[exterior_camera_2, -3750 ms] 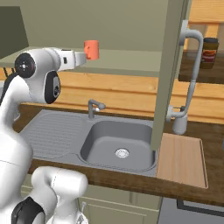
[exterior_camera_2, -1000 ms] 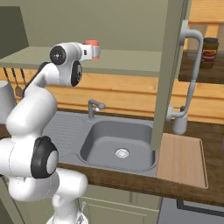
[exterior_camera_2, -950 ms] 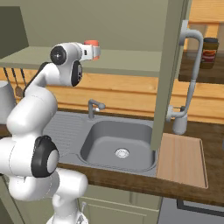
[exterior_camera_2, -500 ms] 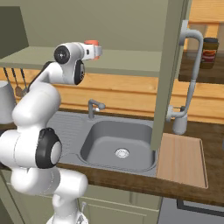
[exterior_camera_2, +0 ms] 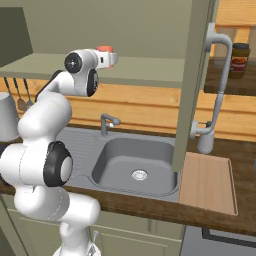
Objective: Pick the kettle from the counter and place it on the tray. Then pick the mug from the cabinet and place it on the tray. Then close the cabinet doors.
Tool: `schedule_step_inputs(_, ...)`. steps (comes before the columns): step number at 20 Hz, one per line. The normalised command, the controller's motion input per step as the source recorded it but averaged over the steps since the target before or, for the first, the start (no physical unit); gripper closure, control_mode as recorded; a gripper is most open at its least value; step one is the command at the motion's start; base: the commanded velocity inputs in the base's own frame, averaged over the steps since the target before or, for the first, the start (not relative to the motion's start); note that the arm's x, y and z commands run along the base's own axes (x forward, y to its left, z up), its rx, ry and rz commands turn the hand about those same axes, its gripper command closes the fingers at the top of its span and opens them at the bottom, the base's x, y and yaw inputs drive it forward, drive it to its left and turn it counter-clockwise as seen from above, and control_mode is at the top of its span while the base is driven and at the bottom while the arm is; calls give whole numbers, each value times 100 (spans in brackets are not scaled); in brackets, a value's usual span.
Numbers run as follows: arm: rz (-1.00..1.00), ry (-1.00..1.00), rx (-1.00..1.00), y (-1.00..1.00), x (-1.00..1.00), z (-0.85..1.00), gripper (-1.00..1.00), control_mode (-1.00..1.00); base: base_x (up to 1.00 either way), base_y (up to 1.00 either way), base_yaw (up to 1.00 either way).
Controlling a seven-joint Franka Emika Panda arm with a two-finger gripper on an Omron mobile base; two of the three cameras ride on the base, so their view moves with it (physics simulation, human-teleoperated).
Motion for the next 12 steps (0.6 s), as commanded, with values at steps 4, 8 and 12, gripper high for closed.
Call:
schedule_step_inputs(4, 0, 0, 0, 0, 0, 0, 100, -100, 0, 0, 0)
schedule_step_inputs(8, 0, 0, 0, 0, 0, 0, 100, -100, 0, 0, 0)
schedule_step_inputs(12, 0, 0, 0, 0, 0, 0, 100, -100, 0, 0, 0)
